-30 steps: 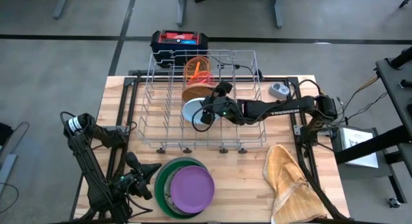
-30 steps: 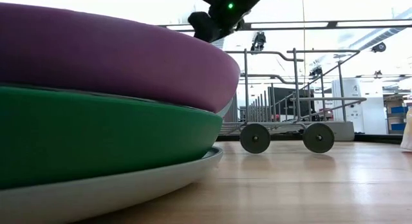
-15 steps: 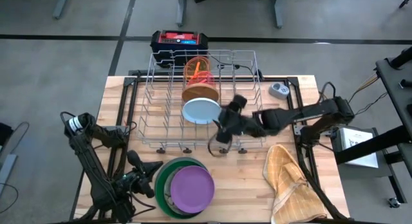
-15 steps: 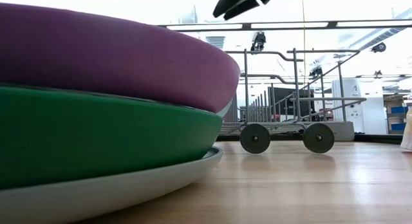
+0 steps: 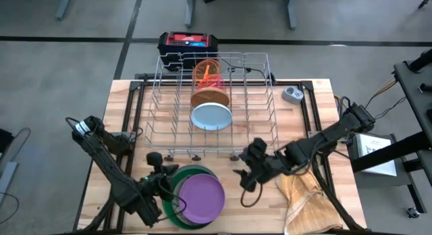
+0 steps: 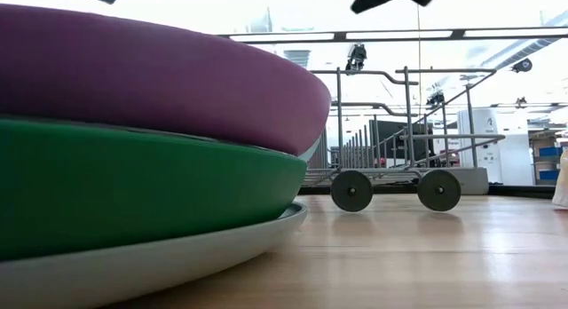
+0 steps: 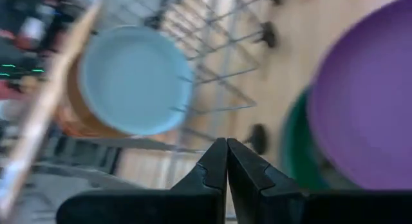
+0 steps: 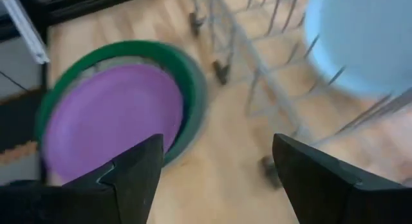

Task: Sort dishes
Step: Put the purple plate into the dish rack

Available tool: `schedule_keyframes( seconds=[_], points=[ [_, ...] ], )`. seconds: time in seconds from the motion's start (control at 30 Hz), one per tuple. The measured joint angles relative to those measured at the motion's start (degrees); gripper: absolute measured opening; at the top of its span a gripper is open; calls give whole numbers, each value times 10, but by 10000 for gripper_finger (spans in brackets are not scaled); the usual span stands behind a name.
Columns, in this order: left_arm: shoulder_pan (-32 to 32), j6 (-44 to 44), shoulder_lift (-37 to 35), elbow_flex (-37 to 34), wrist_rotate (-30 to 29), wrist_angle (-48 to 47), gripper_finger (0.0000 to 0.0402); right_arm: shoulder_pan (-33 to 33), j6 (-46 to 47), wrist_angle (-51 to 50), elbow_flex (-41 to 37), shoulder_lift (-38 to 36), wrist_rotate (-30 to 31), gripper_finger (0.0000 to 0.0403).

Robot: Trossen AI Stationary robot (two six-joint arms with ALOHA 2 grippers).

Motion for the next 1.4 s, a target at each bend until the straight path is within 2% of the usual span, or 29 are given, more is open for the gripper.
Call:
schedule_keyframes(
  seconds=[0.17,0.33,0.47,0.63,0.83,1.4],
  points=[
    [-7,105,-1,7,118,131,0,23,120,39,-46,5,0,294],
    [-24,120,-1,-21,184,232,0,29,176,139,-100,22,-30,293],
    [-39,127,-1,-66,183,326,0,28,204,220,-134,44,-55,288],
    [-41,125,11,-126,178,427,0,28,234,234,-145,74,-59,289],
    [-41,121,40,-142,146,452,0,18,225,249,-128,116,-53,301],
    [-40,61,115,-143,153,484,0,-1,181,295,-65,225,-116,297]
  ],
)
